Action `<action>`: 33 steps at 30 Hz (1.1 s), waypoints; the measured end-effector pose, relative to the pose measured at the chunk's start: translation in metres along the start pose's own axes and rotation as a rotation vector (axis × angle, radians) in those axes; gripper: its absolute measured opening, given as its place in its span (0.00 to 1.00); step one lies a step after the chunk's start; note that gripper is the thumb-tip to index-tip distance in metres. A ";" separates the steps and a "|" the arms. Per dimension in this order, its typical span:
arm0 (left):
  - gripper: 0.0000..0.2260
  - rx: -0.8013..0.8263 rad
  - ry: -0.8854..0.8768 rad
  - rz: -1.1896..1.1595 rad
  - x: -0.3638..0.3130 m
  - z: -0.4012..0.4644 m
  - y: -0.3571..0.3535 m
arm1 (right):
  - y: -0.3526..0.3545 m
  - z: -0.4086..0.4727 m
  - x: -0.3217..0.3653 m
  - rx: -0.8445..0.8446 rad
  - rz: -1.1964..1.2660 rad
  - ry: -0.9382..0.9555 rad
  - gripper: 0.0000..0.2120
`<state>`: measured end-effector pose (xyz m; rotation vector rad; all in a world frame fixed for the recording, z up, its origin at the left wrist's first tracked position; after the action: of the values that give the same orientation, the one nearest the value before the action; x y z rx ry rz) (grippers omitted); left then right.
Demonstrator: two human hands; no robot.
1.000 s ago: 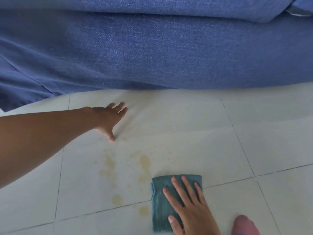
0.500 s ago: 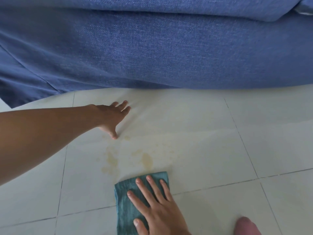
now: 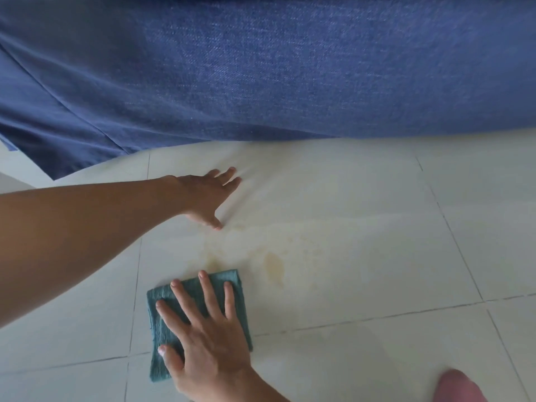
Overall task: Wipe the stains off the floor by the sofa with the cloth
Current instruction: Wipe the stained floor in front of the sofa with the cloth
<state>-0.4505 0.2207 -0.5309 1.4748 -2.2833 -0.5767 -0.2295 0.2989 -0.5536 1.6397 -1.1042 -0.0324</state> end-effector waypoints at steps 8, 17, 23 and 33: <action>0.51 -0.003 -0.018 -0.020 0.002 -0.002 -0.001 | -0.007 -0.069 -0.055 -0.118 -0.046 -0.125 0.37; 0.51 -0.030 -0.017 -0.024 0.000 -0.002 0.000 | 0.059 -0.138 -0.236 -0.257 0.125 -0.989 0.32; 0.51 -0.037 -0.027 -0.064 0.004 -0.001 -0.004 | 0.105 -0.052 -0.245 -0.272 0.134 -0.924 0.32; 0.52 0.003 -0.024 -0.068 0.000 0.000 0.001 | 0.099 -0.066 -0.251 -0.243 -0.061 -0.736 0.32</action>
<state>-0.4516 0.2217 -0.5306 1.5604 -2.2604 -0.6131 -0.3980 0.5182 -0.5746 1.4637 -1.5184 -0.8328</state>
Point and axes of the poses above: each hand's wrist, its own z-axis towards the middle knuckle, its own y-axis out of the back of the hand, x = y × z, the point moved 6 cm from there along z, towards the middle knuckle, and after that the axes turned 15 degrees about x, right-handed, at the moved point
